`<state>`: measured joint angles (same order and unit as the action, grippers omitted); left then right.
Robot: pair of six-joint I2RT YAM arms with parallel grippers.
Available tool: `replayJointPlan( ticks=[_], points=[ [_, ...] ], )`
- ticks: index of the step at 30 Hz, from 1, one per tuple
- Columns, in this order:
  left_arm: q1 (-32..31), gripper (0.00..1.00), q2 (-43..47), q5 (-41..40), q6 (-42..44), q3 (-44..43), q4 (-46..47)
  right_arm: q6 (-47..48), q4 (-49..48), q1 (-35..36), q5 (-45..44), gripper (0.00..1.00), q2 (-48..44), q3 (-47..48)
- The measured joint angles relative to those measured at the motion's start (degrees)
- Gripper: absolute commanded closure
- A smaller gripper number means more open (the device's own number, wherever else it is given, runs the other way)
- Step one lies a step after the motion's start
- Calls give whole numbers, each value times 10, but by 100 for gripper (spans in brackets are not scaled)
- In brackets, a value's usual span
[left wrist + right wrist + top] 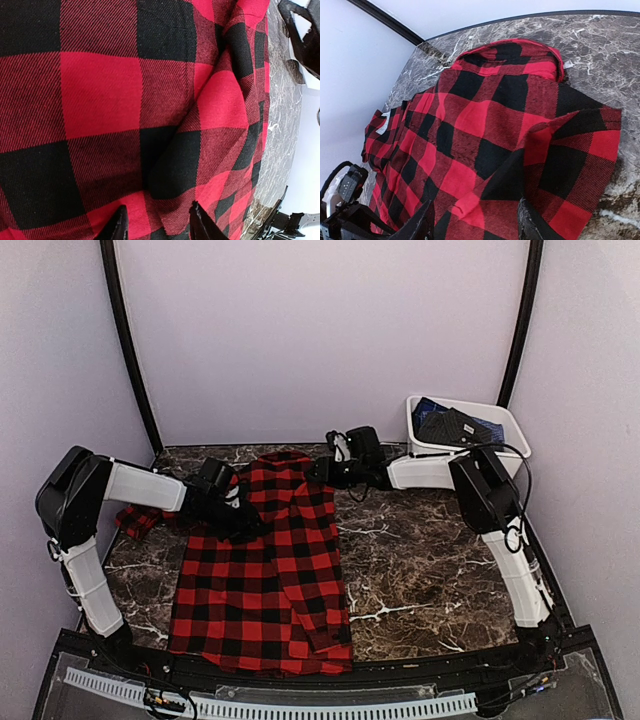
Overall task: Fold and stack the long sleeve shirts
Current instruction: Smooth out the 1/3-folded shirt at the center of the board.
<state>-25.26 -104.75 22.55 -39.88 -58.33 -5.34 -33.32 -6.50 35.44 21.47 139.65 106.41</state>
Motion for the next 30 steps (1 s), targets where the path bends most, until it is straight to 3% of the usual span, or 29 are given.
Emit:
replayJointPlan(
  ticks=[13, 19, 26, 30],
  points=[
    [0, 70, 0, 22, -49, 21, 59, -17, -9, -15, 23, 51, 57, 59],
    [0, 81, 0, 25, -58, 21, 68, -20, -12, -15, 34, 55, 71, 81],
    [0, 99, 0, 25, -58, 21, 69, -27, -11, -17, 43, 69, 88, 91],
    [0, 100, 0, 25, -57, 21, 70, -30, -12, -19, 45, 81, 88, 96]
  ],
)
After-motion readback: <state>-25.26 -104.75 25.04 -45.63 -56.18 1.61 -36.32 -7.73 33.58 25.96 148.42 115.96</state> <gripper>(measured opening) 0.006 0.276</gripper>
